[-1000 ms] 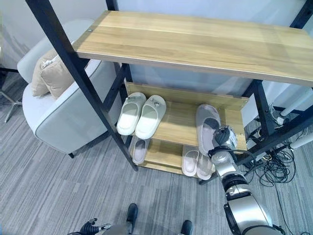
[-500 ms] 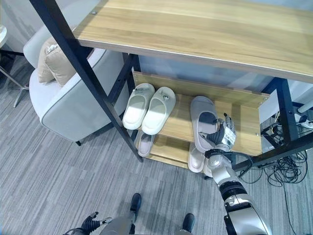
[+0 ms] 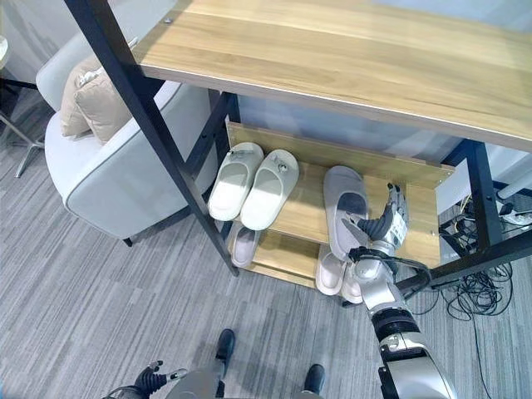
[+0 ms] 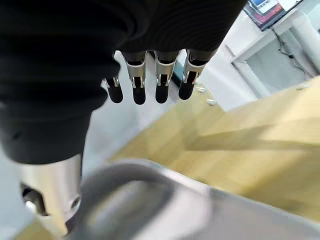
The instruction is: Arrange the slippers neatly on the shoe rack.
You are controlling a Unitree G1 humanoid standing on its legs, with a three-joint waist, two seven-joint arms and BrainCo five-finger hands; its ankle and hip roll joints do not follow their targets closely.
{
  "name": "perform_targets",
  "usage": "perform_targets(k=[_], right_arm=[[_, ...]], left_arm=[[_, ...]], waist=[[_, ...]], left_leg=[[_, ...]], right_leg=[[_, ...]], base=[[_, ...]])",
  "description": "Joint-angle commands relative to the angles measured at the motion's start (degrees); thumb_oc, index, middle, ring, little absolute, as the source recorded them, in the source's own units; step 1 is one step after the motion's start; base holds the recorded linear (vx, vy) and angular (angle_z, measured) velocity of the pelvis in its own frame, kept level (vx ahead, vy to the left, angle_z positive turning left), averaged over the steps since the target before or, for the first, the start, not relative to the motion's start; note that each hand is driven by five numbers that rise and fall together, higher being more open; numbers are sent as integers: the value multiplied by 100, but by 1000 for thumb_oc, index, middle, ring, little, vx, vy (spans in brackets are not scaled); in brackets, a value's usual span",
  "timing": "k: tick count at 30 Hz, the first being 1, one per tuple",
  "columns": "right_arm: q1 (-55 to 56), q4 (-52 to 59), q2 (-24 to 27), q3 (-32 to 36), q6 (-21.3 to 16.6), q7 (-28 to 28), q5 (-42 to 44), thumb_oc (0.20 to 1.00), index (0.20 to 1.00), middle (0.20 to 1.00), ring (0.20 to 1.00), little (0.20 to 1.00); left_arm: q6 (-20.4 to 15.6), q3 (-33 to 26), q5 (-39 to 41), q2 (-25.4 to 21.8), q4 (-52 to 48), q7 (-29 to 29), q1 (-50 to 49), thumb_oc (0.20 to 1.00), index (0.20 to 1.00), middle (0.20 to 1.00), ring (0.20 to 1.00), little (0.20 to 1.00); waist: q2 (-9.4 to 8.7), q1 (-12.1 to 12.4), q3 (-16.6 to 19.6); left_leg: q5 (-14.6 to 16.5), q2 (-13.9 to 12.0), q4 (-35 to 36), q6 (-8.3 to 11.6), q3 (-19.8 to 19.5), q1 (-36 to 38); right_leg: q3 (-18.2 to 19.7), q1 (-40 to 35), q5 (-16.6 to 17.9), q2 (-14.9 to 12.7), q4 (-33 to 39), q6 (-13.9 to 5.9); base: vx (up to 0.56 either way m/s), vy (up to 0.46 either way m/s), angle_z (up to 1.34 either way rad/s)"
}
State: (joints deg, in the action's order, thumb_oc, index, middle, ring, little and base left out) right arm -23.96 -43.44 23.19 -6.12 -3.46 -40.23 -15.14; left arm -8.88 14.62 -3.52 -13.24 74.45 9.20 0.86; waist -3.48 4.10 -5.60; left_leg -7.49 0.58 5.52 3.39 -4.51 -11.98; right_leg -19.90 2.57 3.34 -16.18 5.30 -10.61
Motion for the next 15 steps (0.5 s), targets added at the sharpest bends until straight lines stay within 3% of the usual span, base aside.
perform_targets(k=[1, 15], right_arm=[[-249, -20, 261, -138, -103, 51, 142, 1000, 1000, 1000, 1000, 1000], [-1265, -750, 737, -482, -101, 145, 620, 1000, 1000, 1000, 1000, 1000]], left_arm=[[67, 155, -28, 378, 508, 43, -16, 1000, 1000, 1000, 1000, 1000], [38, 393, 177, 319, 510, 94, 182, 1000, 1000, 1000, 1000, 1000]], waist=[[-6, 73, 79], [85, 194, -20]], left_leg=[[734, -27, -52, 42, 430, 38], [564, 8, -52, 102, 340, -433]], right_leg=[[291, 5, 120, -279, -30, -267], [267, 372, 192, -269, -30, -262]], base=[[0, 0, 0], [5, -4, 2]])
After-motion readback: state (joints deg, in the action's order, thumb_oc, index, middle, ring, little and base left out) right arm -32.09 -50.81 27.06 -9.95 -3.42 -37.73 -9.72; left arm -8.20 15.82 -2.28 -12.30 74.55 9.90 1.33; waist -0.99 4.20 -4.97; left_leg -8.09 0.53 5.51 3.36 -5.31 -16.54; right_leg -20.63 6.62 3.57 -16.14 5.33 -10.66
